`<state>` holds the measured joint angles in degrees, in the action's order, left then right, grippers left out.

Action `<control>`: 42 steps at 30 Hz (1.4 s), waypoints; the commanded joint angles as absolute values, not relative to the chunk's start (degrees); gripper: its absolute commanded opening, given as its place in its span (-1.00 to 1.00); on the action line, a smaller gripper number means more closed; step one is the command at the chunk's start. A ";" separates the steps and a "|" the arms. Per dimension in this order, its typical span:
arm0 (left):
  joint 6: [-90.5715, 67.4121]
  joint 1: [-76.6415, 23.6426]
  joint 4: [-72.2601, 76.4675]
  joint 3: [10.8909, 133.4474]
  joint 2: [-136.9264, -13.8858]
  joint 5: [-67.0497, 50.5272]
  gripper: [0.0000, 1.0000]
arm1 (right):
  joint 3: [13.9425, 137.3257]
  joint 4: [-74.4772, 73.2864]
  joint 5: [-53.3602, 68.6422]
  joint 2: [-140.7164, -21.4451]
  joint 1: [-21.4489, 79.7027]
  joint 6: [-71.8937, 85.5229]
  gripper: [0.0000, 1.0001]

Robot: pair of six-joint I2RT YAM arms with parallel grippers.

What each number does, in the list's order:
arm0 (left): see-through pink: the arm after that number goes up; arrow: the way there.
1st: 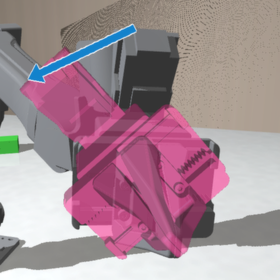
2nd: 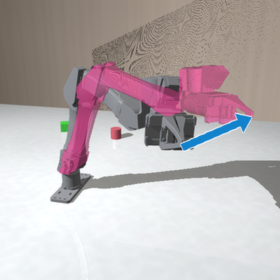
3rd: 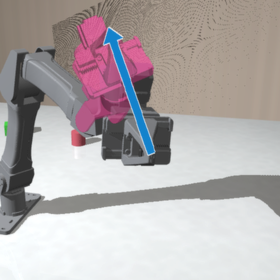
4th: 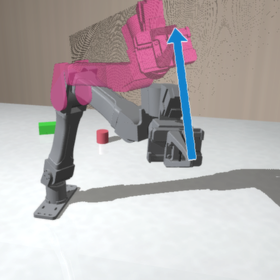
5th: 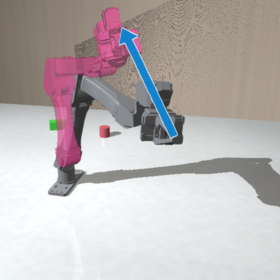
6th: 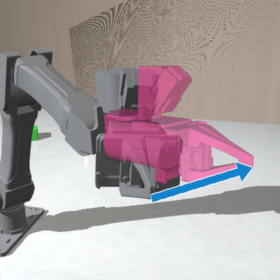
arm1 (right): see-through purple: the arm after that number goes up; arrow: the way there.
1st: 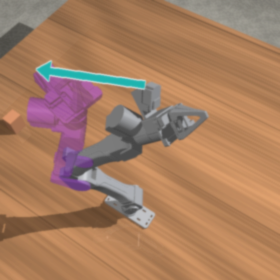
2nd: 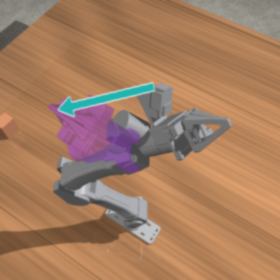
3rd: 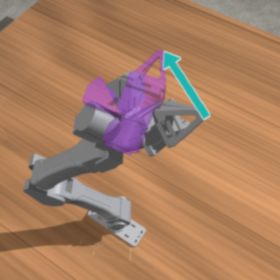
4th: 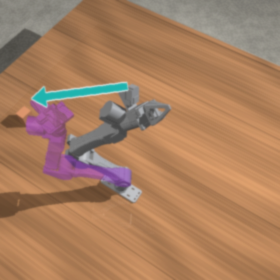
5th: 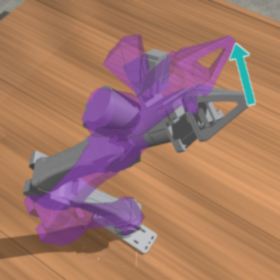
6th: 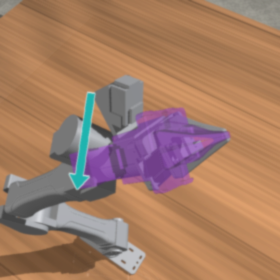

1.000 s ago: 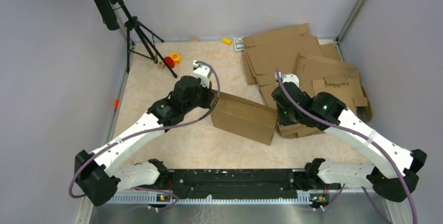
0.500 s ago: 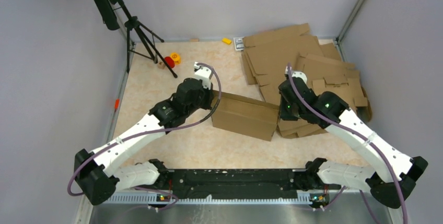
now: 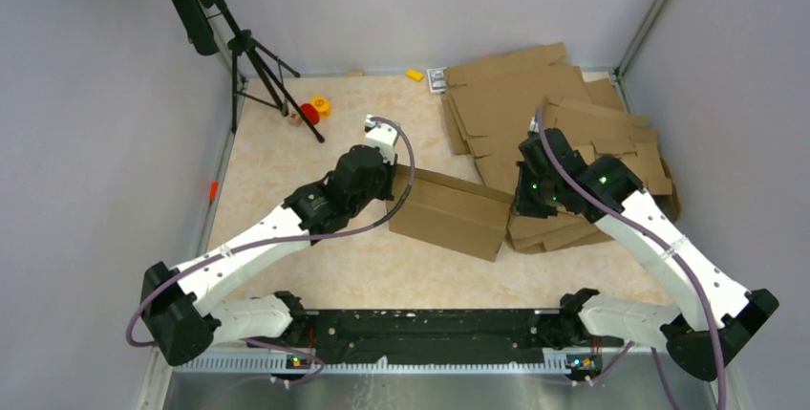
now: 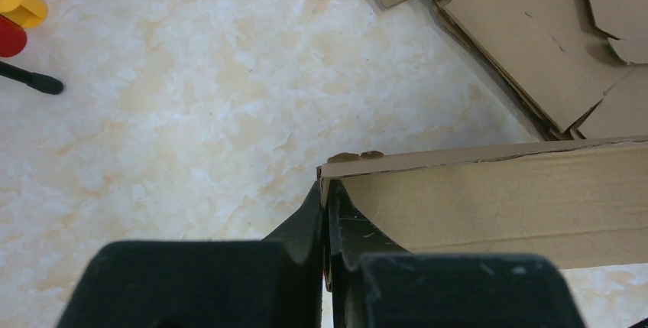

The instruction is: Fold the paper box

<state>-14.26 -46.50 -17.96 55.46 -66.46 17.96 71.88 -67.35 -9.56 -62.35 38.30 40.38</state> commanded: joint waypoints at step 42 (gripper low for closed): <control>-19.22 -50.27 -16.27 51.46 -66.58 15.66 -1.00 | 63.11 -62.44 -21.36 -57.31 38.47 48.13 -1.00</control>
<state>-16.08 -49.23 -16.23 55.59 -67.77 21.08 63.77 -60.42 -12.62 -55.59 35.99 47.27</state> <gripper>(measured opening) 0.004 0.007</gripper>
